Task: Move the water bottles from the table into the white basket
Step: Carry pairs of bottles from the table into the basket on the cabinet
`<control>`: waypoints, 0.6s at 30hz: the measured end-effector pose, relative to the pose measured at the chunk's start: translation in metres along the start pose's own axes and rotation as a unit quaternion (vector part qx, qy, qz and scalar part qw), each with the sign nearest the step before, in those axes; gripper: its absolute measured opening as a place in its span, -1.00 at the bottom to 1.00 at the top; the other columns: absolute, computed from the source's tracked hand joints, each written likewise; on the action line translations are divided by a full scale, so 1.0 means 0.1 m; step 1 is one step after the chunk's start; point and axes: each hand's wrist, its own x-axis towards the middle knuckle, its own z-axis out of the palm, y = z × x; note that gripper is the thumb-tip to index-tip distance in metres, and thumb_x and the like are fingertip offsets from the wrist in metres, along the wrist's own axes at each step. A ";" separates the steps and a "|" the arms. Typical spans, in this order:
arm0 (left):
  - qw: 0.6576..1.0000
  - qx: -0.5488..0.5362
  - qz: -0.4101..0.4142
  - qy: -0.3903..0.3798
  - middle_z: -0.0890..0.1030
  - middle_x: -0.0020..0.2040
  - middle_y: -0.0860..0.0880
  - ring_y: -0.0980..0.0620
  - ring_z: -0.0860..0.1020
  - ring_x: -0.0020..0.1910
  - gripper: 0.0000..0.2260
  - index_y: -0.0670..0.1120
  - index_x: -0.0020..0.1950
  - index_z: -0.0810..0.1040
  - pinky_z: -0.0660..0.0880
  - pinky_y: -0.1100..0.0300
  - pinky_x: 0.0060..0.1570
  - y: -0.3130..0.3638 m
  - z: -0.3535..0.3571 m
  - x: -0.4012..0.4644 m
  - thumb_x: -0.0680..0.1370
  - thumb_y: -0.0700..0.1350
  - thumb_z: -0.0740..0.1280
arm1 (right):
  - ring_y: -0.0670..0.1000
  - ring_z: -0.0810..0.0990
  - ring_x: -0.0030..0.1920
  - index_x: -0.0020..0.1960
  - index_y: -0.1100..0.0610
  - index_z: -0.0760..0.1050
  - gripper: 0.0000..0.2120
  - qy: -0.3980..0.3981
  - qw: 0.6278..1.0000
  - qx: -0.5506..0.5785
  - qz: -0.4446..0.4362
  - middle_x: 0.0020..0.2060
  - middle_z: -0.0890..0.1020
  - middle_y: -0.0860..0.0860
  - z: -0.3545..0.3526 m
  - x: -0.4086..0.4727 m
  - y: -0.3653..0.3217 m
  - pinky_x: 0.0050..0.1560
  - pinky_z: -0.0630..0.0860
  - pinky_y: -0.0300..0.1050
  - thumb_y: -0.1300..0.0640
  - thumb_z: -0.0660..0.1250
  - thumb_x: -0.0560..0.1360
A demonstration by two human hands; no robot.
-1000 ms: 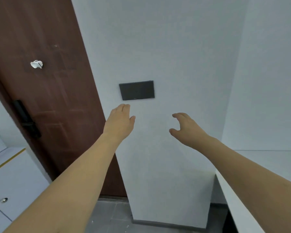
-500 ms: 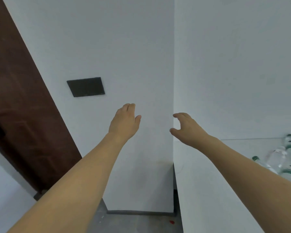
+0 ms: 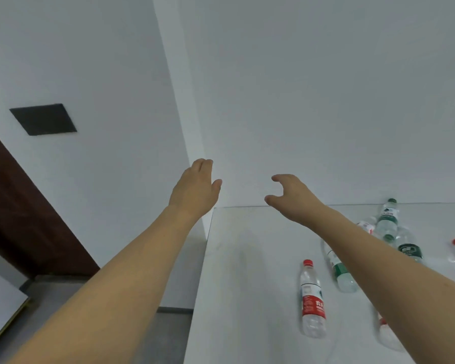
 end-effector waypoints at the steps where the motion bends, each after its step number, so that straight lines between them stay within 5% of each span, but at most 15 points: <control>1: 1.000 0.003 0.000 -0.008 0.26 0.54 -0.11 -0.16 0.33 0.44 -0.51 -0.17 0.55 0.21 0.37 -0.01 0.33 0.12 0.07 0.00 0.67 -0.01 0.18 | 0.01 0.35 0.33 0.49 0.11 0.22 -0.42 -0.009 1.000 0.003 0.011 0.49 0.23 0.00 -0.07 0.01 0.13 0.06 0.29 -0.20 0.07 0.29 0.52; 4: 1.000 -0.004 -0.016 -0.025 0.25 0.55 -0.11 -0.16 0.35 0.43 -0.50 -0.17 0.55 0.20 0.38 -0.03 0.31 0.36 0.29 0.07 0.67 0.00 0.18 | -0.02 0.40 0.21 0.49 0.12 0.23 -0.42 -0.021 0.999 0.012 0.027 0.48 0.24 0.01 -0.23 0.06 0.46 0.03 0.30 -0.20 0.08 0.29 0.52; 11: 0.985 -0.098 -0.122 -0.070 0.23 0.56 -0.12 -0.18 0.42 0.38 -0.48 -0.14 0.56 0.22 0.37 -0.02 0.28 1.11 1.00 0.41 0.65 0.04 0.19 | 0.05 0.31 0.40 0.49 0.14 0.24 -0.42 -0.018 0.997 0.006 0.069 0.48 0.25 0.06 -0.77 0.13 1.59 0.18 0.24 -0.20 0.08 0.31 0.52; 18: 0.976 -0.123 -0.157 -0.084 0.24 0.55 -0.10 -0.13 0.44 0.37 -0.49 -0.12 0.55 0.24 0.38 0.06 0.22 2.32 1.87 0.72 0.64 0.02 0.22 | 0.08 0.44 0.19 0.46 0.14 0.28 -0.44 -0.035 0.987 0.062 0.141 0.43 0.34 0.10 -1.43 0.41 3.12 0.06 0.35 -0.12 0.07 0.32 0.50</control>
